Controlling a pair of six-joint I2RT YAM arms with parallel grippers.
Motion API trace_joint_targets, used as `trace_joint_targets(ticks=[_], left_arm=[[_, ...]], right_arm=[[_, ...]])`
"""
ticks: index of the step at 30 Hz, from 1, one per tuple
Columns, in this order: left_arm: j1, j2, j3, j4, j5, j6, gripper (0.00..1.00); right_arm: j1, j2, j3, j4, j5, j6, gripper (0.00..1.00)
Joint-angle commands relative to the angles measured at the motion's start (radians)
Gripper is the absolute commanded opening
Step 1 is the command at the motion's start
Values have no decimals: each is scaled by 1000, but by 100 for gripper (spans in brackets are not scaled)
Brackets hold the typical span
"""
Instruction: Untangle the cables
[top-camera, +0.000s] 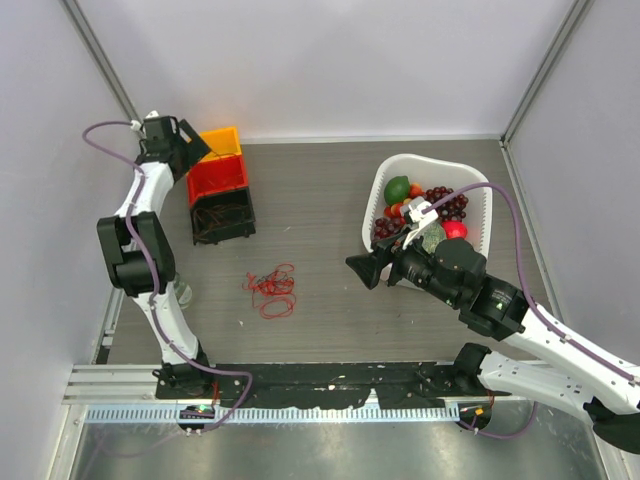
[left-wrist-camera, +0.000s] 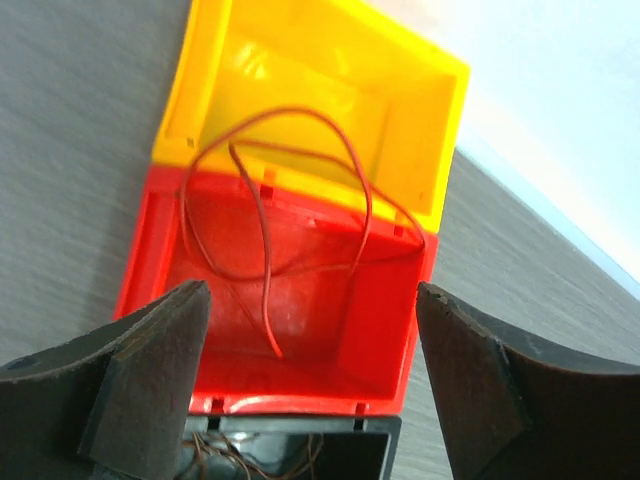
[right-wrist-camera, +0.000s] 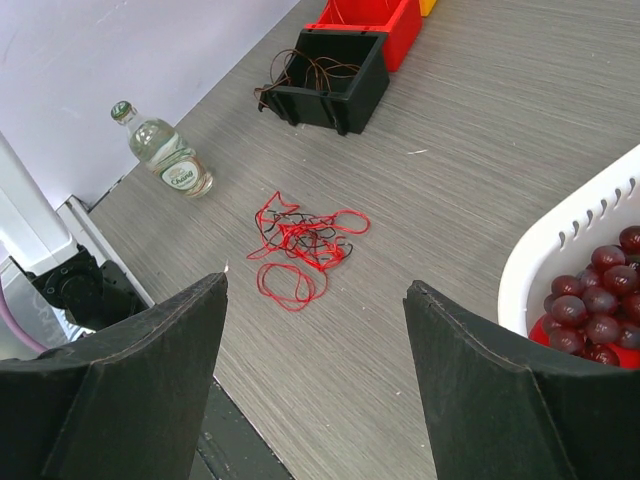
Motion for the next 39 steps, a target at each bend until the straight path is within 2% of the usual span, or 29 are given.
trace_joint_targets(ticks=[1,3,6,10,15,18,20,24,28,29,35,39], left_arm=[[47,98,177,-32,133,135,83],[56,163,285,-109,136,155,83],[59,221,348,-109,121,164,85],[59,258,339,-19,105,196,77],[58,310,340,49,174,243,80],[58,341,357,61,234,244,77],[58,361,389,35,246,240,66],[58,364,415,1,250,221,29],[47,295,356,30,214,236,3],[45,277,345,32,208,241,0],[27,154,253,47,184,233,0],[15,30,103,119,141,212,0]], right_arm=[[-2,-6,12,27,2,-8,77],[-2,-2,13,27,3,-14,77],[-2,12,16,25,6,-19,77],[-3,41,26,25,3,-25,77],[-6,63,36,25,0,-27,77],[-8,74,41,25,2,-27,77],[-8,80,46,25,2,-25,77],[-8,72,47,25,2,-16,77],[-8,63,46,21,-6,-10,77],[-6,60,46,21,-6,-8,77],[-8,43,44,21,-10,1,76],[-8,28,38,21,-7,2,76]])
